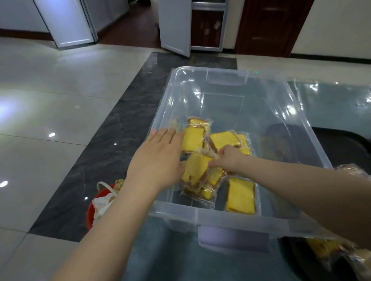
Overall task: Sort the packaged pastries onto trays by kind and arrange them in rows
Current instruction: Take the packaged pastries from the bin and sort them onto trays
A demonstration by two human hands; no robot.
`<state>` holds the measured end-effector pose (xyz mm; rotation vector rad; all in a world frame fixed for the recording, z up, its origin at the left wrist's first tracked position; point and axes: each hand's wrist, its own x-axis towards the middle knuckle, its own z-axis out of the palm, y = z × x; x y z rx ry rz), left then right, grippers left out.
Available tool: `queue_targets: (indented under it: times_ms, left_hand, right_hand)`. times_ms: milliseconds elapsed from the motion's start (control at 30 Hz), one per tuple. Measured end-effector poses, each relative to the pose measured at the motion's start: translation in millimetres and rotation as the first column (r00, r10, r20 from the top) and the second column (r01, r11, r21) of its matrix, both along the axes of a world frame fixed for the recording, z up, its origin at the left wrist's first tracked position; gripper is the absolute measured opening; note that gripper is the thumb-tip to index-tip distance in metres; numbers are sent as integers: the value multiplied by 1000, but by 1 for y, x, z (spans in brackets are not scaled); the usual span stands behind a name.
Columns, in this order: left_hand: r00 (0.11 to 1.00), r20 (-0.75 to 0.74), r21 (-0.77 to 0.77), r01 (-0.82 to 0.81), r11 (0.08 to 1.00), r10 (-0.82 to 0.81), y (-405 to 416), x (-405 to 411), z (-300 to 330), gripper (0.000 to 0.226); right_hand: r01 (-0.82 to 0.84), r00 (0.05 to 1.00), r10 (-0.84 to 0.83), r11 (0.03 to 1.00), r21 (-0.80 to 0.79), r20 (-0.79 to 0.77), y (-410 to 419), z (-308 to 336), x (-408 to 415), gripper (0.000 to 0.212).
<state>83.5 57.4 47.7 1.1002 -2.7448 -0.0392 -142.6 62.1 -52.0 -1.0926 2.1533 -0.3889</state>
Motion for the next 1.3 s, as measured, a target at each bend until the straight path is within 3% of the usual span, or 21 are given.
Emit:
queue_targets:
  times_ms: [67, 133, 233, 367, 467, 800, 933, 1000, 1067, 1133, 1200, 1267, 1300]
  left_hand:
    - [1000, 14, -19, 0, 1000, 0, 0, 0, -1, 69]
    - [1000, 20, -33, -2, 999, 3, 0, 0, -3, 68]
    - [1000, 27, -37, -7, 999, 8, 0, 0, -2, 68]
    - [999, 43, -65, -12, 998, 14, -1, -3, -3, 65]
    - [998, 48, -74, -24, 997, 28, -2, -4, -5, 64]
    - [997, 72, -107, -21, 994, 29, -2, -3, -7, 61]
    - [997, 72, -113, -11, 993, 19, -1, -3, -6, 59]
    - [997, 73, -113, -8, 994, 16, -1, -2, -6, 57]
    - [997, 73, -112, -5, 994, 14, -1, -2, -6, 57]
    - [997, 76, -117, -3, 993, 12, -2, -1, -6, 56]
    - [996, 84, -121, 3, 993, 7, -2, -1, -6, 56]
    - [997, 83, -122, 5, 993, 6, -2, -1, -7, 56]
    - [996, 85, -122, 4, 992, 6, -2, -1, -7, 56]
  right_hand:
    - [65, 998, -64, 995, 76, -5, 2, -11, 0, 74]
    - [179, 972, -195, 976, 120, 132, -2, -15, 4, 105]
    - [228, 946, -252, 964, 135, 205, -14, -18, 11, 122]
    - [68, 972, -104, 983, 169, 209, -23, -28, 12, 104]
    - [43, 964, -82, 987, 157, 253, -27, -32, 9, 102]
    - [183, 881, -219, 975, 125, 419, -25, -31, 16, 102]
    - [215, 833, -257, 966, 141, 490, -30, -21, 18, 87]
    - [103, 847, -195, 973, 207, 495, -33, -9, 15, 69]
    - [-68, 926, -49, 953, 294, 373, -31, 2, 9, 53]
    - [-248, 967, 193, 871, 425, 169, -24, 9, 1, 47]
    - [-335, 932, 352, 756, 562, 82, -15, 17, -6, 38]
    - [-339, 912, 408, 685, 644, 46, -9, 23, -15, 42]
    - [-349, 887, 462, 651, 674, 14, -5, 27, -18, 59]
